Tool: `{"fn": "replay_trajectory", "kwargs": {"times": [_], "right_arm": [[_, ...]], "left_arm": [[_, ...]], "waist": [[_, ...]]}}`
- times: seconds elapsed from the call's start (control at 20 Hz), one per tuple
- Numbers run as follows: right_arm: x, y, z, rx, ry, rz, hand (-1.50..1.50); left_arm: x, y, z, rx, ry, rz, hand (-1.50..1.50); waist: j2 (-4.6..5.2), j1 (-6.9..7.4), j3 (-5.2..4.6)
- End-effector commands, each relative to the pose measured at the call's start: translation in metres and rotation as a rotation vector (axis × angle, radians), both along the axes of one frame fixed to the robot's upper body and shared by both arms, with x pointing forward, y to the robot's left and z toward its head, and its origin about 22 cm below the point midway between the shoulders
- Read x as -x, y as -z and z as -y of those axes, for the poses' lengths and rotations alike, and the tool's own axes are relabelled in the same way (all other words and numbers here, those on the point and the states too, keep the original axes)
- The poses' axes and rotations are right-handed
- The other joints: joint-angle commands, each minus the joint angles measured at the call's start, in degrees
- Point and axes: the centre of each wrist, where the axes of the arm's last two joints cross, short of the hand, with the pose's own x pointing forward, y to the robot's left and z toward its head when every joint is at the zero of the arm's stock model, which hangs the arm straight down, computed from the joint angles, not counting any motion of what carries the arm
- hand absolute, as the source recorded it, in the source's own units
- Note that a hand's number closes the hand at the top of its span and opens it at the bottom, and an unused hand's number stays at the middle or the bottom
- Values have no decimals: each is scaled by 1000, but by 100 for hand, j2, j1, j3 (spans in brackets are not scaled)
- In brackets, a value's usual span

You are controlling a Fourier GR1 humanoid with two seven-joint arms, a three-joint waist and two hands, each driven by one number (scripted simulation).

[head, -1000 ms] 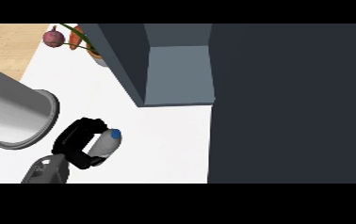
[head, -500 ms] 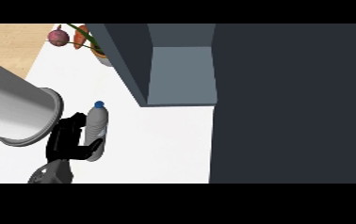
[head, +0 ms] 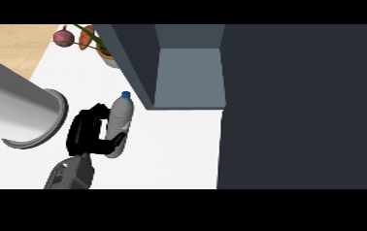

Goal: Pick up the bottled water, place it into the cabinet and close the cabinet

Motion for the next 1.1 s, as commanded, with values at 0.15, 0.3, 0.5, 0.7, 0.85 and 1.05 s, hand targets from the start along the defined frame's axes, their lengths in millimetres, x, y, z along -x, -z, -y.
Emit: {"fn": "replay_trajectory", "kwargs": {"times": [0.15,0.3,0.5,0.7,0.85,1.05], "right_arm": [[6,-33,-19,-33,-55,83,-150],[12,-40,-18,-34,-53,53,-150],[6,-39,-23,-36,-72,77,-150],[1,-41,-21,-33,-84,94,-150],[-1,-35,-16,-66,-63,88,-150],[0,-32,-14,-47,-54,80,-150]], "left_arm": [[-24,-39,62,2,43,0,150],[-20,-56,73,-21,37,10,150],[-19,-63,112,-59,28,30,150],[-30,-87,144,-77,11,53,150],[-43,-105,165,-118,-11,27,150],[-59,-113,176,-180,-59,4,150]], "waist": [[-8,-78,-2],[-14,-75,-3],[17,-105,-8],[33,-122,-10],[41,-128,-7],[41,-122,-4]]}}
